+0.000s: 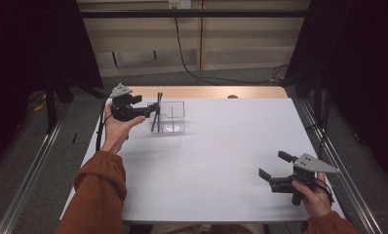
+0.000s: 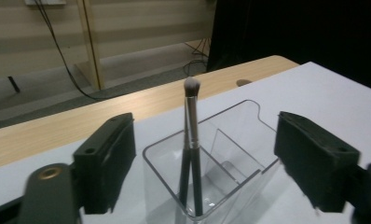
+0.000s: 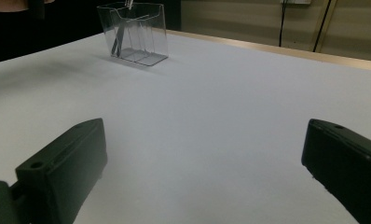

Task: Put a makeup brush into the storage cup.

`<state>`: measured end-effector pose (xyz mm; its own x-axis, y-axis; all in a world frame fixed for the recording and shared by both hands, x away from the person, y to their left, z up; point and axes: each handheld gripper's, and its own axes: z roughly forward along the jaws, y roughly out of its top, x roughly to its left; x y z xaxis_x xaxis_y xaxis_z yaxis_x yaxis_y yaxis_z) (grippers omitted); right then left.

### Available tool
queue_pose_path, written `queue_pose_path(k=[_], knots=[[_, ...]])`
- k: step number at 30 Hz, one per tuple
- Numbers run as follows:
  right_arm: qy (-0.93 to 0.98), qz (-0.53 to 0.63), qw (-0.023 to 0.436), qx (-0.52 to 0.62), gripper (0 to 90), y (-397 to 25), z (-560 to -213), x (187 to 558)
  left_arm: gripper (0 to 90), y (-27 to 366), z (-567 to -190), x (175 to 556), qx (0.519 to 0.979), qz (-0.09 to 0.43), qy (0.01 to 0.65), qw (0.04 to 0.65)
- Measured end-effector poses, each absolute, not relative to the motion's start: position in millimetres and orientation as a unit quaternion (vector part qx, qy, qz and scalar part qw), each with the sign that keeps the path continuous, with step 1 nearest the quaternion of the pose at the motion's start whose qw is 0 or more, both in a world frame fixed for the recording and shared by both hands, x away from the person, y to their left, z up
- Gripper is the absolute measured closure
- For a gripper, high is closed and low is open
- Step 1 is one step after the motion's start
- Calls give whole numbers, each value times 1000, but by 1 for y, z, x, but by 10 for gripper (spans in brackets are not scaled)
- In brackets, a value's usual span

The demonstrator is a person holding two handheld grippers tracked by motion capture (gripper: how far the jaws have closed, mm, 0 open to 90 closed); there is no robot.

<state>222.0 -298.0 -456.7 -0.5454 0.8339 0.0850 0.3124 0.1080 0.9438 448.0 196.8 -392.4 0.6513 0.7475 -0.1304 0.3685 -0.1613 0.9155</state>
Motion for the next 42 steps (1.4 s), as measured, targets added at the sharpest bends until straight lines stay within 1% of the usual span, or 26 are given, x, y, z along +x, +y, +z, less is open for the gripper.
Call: queue_pose_path(k=[4, 8, 9, 10, 16, 20, 22, 25, 26, 34, 36, 42], knots=[[703, 530, 246, 407, 0, -298, -456, 221, 68, 196, -392, 445, 741, 173, 375, 529], [702, 530, 246, 407, 0, -298, -456, 222, 41, 196, -391, 439, 745, 171, 363, 533], [703, 529, 246, 406, 0, -298, -456, 221, 39, 197, -390, 437, 748, 168, 358, 534], [705, 528, 246, 405, 0, -297, -456, 221, 62, 196, -390, 435, 749, 165, 352, 537], [705, 529, 247, 402, 0, -297, -456, 221, 46, 195, -386, 423, 749, 172, 333, 546], [708, 527, 248, 400, 0, -295, -455, 220, 39, 197, -385, 414, 746, 176, 339, 545], [707, 527, 249, 400, 0, -294, -454, 220, 50, 199, -386, 409, 748, 172, 339, 543], [709, 526, 248, 399, 0, -294, -454, 220, 63, 201, -387, 399, 752, 181, 340, 535], [710, 526, 248, 397, 0, -294, -454, 220, 62, 202, -386, 395, 750, 189, 337, 537], [708, 527, 249, 399, 0, -294, -454, 219, 46, 211, -377, 374, 741, 200, 329, 550], [707, 528, 249, 399, 0, -293, -453, 219, 49, 213, -379, 369, 733, 200, 334, 558], [708, 527, 250, 398, 0, -293, -453, 218, 49, 220, -390, 355, 730, 198, 350, 552]])
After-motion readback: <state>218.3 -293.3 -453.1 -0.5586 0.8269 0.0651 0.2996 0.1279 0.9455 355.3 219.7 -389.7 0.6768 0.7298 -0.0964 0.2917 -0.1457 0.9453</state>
